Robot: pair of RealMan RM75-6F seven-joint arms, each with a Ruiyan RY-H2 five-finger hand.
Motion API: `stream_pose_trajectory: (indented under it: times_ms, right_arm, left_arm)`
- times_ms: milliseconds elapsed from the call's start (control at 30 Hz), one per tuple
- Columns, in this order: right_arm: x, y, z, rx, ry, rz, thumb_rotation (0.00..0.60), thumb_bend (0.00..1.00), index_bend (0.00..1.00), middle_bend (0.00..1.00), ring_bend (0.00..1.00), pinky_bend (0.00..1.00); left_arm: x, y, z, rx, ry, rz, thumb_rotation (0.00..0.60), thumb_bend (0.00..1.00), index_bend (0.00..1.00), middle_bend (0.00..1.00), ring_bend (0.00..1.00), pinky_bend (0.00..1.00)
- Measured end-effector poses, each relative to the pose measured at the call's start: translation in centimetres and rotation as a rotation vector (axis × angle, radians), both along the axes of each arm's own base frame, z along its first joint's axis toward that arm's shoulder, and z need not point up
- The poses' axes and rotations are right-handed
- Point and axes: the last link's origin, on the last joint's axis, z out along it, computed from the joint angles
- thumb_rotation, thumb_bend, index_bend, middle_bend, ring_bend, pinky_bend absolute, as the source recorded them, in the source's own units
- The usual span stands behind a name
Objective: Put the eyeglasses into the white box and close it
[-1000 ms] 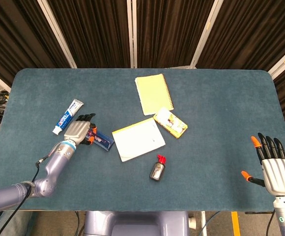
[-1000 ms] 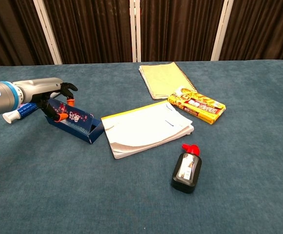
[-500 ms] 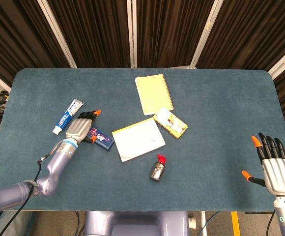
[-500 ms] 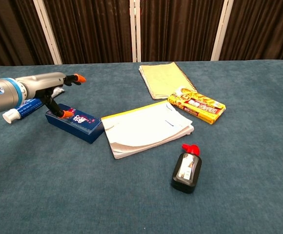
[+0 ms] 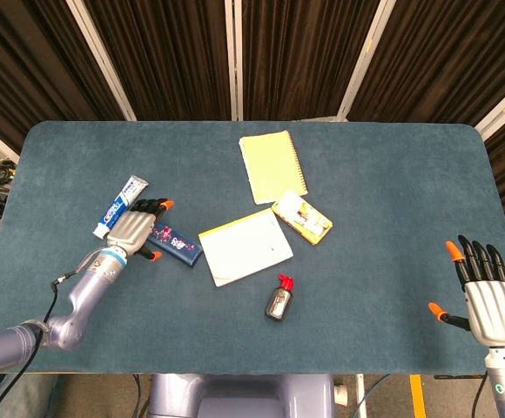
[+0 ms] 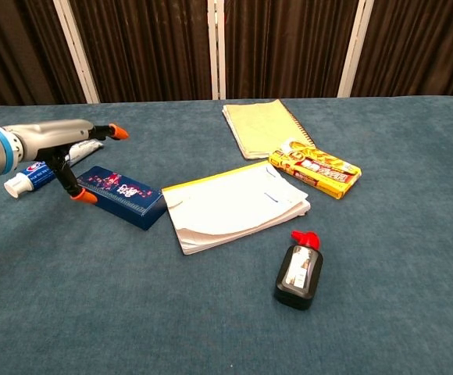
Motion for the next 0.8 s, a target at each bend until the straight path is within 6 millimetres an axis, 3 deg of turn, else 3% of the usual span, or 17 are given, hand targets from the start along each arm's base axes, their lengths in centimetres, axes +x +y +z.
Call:
stream_pose_trajectory:
  times_ms: [200, 367, 533, 800]
  right_arm:
    - [-0.1, 0.0, 0.0, -0.001, 0.001, -0.004, 0.600, 0.00, 0.00, 0.00, 0.00, 0.00]
    - [-0.1, -0.1, 0.0, 0.000, 0.001, -0.007, 0.600, 0.00, 0.00, 0.00, 0.00, 0.00]
    - [-0.1, -0.1, 0.0, 0.000, 0.000, -0.006, 0.600, 0.00, 0.00, 0.00, 0.00, 0.00]
    - [-0.1, -0.1, 0.0, -0.002, -0.001, -0.005, 0.600, 0.00, 0.00, 0.00, 0.00, 0.00]
  left_arm:
    - [-0.2, 0.2, -1.5, -0.016, 0.027, -0.012, 0.600, 0.17, 0.03, 0.00, 0.00, 0.01]
    - [-0.1, 0.2, -2.4, -0.014, 0.045, -0.032, 0.600, 0.12, 0.19, 0.03, 0.05, 0.12]
    - [0.0, 0.3, -2.8, -0.006, 0.059, -0.044, 0.600, 0.21, 0.38, 0.21, 0.20, 0.24]
    - [0.1, 0.2, -2.8, 0.003, 0.053, -0.044, 0.600, 0.32, 0.44, 0.26, 0.24, 0.25]
